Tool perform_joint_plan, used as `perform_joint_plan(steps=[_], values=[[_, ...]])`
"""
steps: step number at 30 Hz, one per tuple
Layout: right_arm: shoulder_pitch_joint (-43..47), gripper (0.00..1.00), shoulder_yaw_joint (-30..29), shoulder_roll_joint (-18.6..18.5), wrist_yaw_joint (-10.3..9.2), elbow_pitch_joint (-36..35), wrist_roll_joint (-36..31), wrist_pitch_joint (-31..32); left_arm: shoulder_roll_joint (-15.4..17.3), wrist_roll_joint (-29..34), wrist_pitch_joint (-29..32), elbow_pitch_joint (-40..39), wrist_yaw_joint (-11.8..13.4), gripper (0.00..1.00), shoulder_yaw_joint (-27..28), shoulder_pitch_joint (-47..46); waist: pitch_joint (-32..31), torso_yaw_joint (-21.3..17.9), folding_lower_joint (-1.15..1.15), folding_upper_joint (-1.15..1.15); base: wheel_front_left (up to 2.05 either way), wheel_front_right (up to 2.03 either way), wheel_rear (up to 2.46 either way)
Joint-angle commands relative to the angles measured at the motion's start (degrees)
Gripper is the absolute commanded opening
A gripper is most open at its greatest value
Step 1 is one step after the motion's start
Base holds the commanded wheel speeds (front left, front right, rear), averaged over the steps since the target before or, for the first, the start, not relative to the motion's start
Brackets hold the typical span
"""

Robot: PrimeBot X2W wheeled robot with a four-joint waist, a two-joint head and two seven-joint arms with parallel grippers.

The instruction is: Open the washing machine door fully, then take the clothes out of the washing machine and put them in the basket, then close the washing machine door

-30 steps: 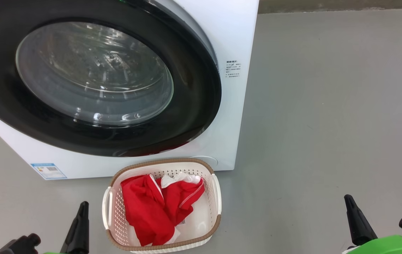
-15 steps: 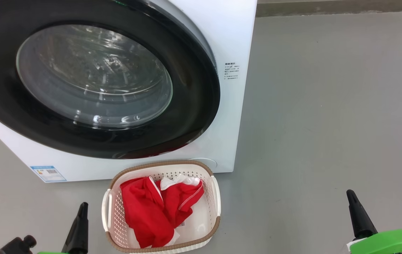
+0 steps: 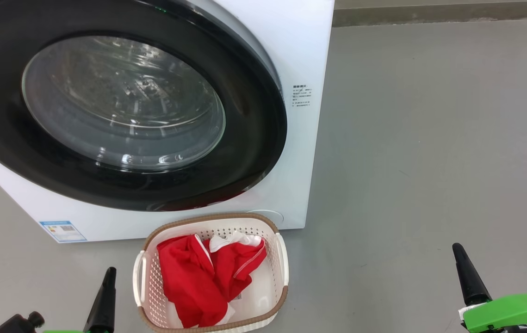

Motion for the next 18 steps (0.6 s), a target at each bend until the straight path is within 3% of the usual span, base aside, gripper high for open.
perform_joint_plan(steps=[1, 18], values=[[-2.6, 0.00, 0.0, -0.6, -0.03, -1.4, 1.7, 0.6, 0.2, -1.9, 0.5, -1.2, -0.2, 0.00, 1.7, -2.7, -0.1, 0.0, 0.00, 0.00, 0.00, 0.00, 0.00], [-4.2, 0.00, -0.7, -0.2, -0.03, -1.4, 10.0, 3.3, -0.1, -11.5, 3.1, -1.1, -0.3, 0.00, 2.4, -3.4, -0.7, -0.3, 0.00, 0.00, 0.00, 0.00, 0.00]])
